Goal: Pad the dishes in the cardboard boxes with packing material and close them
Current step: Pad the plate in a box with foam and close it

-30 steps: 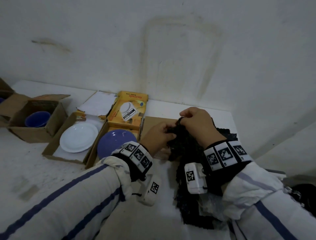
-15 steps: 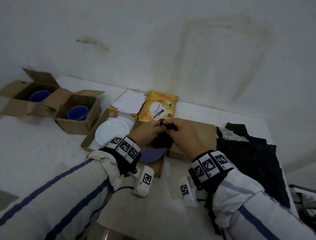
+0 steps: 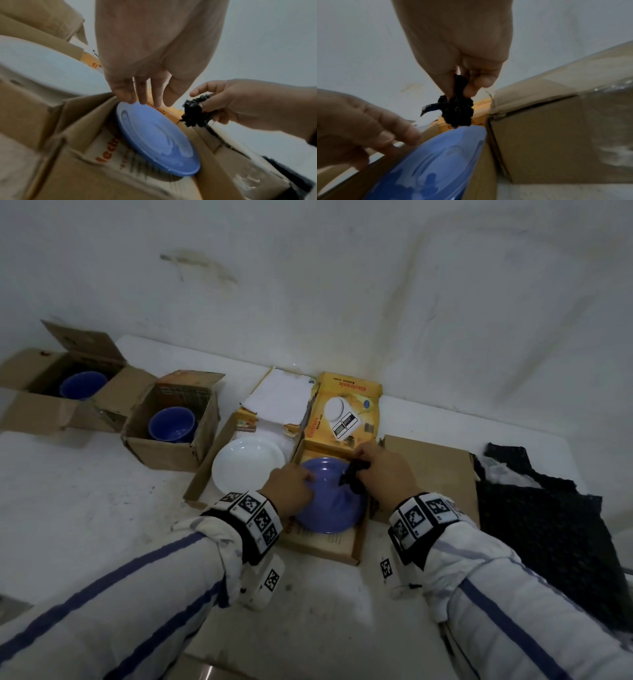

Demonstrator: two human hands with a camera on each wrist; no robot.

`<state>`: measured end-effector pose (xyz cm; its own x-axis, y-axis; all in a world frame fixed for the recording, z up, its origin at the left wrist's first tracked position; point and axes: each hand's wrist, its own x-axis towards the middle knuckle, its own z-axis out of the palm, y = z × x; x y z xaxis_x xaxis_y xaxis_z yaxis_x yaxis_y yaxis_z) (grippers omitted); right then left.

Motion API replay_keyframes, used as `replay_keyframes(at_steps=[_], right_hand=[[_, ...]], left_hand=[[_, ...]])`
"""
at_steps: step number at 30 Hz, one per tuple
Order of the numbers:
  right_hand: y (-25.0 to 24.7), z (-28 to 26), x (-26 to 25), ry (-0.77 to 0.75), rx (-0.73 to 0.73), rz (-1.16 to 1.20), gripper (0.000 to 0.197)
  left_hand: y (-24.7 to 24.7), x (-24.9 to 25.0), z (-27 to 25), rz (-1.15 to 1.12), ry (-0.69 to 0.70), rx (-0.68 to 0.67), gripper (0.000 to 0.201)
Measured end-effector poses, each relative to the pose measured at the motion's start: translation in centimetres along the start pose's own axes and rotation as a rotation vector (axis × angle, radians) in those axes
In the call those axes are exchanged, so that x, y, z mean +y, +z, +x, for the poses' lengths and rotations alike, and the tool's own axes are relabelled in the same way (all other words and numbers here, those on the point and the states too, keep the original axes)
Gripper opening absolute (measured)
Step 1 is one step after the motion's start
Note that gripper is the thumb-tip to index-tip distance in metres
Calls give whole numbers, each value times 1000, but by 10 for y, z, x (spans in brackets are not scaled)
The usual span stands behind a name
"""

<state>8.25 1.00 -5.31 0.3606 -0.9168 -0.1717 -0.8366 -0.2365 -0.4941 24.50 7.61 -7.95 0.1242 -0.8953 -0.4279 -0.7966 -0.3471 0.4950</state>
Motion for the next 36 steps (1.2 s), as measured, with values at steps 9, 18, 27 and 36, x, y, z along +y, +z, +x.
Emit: replay_keyframes(at_steps=[9,18,27,36], right_hand=[[4,44,-11,79,-2,-186,26],[30,51,-15,45,-390,-491,28],[1,62,-39,1,-475,-618,23],[25,57,-41,-45,-593,-791,24]], left_hand=[[3,-9,37,498,79,-96,92],[2,-18,40,463,104,-172,105],[-2,-20,39,501,141,-183,106],[-2,-18,38,521,124,-194,105]])
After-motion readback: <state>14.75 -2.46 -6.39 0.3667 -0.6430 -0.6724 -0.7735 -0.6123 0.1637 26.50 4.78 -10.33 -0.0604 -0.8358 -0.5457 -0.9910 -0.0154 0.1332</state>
